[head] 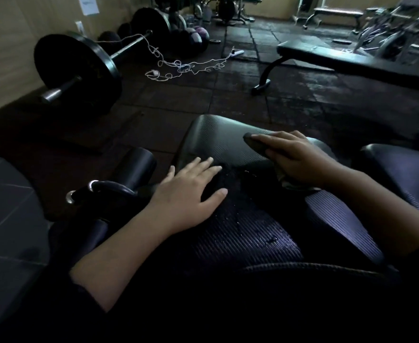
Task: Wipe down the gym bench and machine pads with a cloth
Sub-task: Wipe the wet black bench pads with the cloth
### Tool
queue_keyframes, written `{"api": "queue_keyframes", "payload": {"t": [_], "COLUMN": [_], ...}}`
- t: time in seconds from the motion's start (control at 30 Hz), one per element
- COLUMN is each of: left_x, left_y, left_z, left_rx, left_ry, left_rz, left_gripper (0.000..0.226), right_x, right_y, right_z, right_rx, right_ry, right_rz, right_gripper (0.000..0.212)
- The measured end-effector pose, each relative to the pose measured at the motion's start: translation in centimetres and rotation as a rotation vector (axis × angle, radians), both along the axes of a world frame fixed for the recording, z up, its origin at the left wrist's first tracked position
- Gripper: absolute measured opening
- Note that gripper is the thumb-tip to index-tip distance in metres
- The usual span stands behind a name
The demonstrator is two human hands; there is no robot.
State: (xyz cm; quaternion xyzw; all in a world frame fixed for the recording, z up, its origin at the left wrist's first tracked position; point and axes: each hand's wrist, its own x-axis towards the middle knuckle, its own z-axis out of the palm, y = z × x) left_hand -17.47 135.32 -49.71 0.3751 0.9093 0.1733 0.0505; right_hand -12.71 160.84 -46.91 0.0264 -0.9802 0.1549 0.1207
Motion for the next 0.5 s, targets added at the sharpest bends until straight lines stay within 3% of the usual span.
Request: {"api": "queue_keyframes", "payload": {"t": [0.23, 0.37, 0.5], "left_x": [0.5, 0.5, 0.2], "left_y": [-0.4, -0.2, -0.3], "left_z": [-0.9, -1.0, -1.3], "left_rx": [0.035, 0.062, 0.107], "left_ry": [-0.038, -0.043, -0.074], "left_rz": [-0.008, 0.002, 0.015], "left_gripper": [0.055, 0.051, 0.048], "right_x": [3.9, 3.3, 6.7], "right_y": [-1.3, -3.1, -6.9], "right_z": [-2.6, -2.8, -3.0], "right_rx": [0.181, 0.165, 0.196], "right_ry": [-0.130, -0.158, -0.035], "right_rz": [-0.107, -0.149, 0.038], "right_gripper": [0.075, 0.075, 0.056]}}
